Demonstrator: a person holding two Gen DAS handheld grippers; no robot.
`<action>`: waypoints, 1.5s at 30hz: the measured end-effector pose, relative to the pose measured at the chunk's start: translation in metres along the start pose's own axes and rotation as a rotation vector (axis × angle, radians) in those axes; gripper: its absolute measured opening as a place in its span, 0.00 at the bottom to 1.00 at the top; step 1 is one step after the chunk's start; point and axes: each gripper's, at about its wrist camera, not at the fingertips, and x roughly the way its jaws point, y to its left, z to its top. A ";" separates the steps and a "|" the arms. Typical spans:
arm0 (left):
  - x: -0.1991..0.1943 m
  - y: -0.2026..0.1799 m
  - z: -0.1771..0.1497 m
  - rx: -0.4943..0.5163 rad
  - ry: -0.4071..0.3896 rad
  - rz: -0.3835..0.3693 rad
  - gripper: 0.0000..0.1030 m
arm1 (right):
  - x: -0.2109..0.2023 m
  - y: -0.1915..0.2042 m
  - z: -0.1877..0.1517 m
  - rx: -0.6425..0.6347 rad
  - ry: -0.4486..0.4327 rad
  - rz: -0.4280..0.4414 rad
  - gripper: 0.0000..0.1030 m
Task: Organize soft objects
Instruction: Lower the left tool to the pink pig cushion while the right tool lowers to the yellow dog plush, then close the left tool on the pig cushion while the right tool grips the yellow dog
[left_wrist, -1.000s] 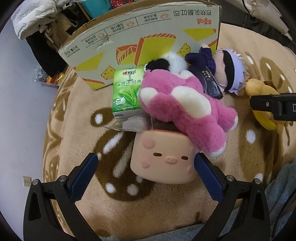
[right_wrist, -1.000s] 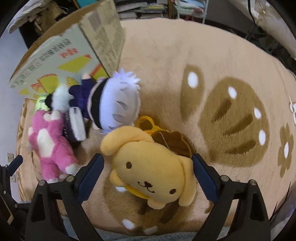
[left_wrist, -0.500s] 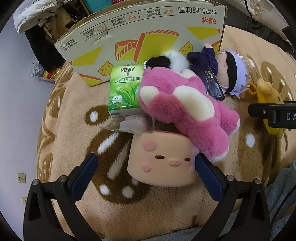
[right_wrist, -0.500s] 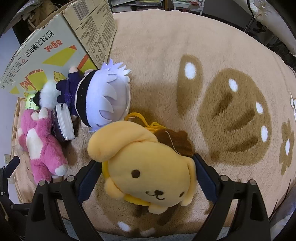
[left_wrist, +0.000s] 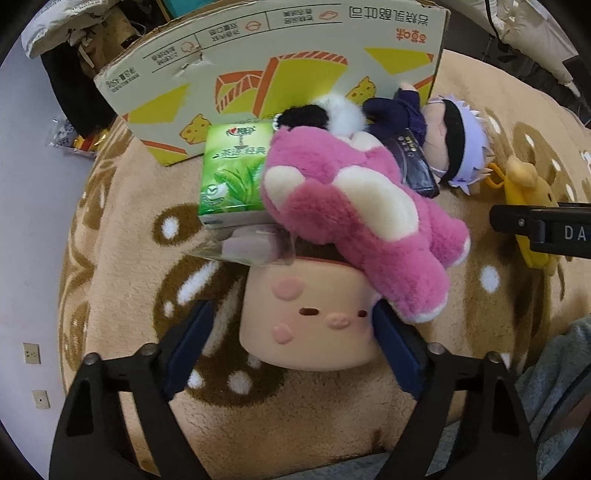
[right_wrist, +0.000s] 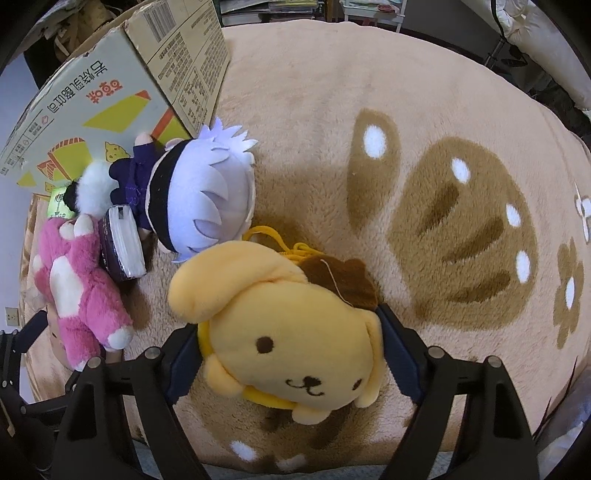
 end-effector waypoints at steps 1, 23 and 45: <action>0.000 -0.001 0.000 0.002 0.000 -0.008 0.71 | 0.000 -0.001 0.000 0.004 0.000 0.003 0.87; -0.017 -0.009 -0.006 0.009 -0.021 -0.024 0.48 | -0.021 0.014 -0.014 -0.080 -0.066 0.028 0.83; -0.030 0.006 -0.011 -0.069 -0.034 0.031 0.44 | -0.048 0.031 -0.025 -0.155 -0.154 0.032 0.83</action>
